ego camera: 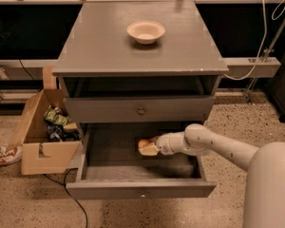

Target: Place orange into middle drawer

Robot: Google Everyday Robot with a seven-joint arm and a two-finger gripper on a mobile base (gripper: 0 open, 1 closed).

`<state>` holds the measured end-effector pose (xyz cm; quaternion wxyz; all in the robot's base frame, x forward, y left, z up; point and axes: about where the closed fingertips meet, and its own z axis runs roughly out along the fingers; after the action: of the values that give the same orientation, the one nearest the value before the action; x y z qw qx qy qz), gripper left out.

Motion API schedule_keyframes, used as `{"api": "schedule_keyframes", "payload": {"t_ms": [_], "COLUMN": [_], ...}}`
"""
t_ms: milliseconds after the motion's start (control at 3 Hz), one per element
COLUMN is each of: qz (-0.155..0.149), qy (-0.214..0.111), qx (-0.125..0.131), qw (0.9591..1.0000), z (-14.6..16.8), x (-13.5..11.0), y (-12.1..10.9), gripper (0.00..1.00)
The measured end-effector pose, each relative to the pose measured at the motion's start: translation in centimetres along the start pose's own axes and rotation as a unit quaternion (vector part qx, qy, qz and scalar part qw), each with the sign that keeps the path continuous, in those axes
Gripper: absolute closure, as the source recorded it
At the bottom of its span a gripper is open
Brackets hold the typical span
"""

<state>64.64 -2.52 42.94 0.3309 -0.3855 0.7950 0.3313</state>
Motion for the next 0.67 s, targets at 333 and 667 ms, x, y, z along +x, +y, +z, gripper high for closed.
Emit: {"api": "schedule_keyframes", "payload": {"t_ms": [333, 667], "qz": [0.008, 0.013], "qy": [0.011, 0.019], "qx": [0.009, 0.016], "qw": [0.9999, 0.9996], "z": [1.02, 1.02], "x": [1.51, 2.49], "y": [-1.28, -1.82], "gripper": [0.57, 0.36]}}
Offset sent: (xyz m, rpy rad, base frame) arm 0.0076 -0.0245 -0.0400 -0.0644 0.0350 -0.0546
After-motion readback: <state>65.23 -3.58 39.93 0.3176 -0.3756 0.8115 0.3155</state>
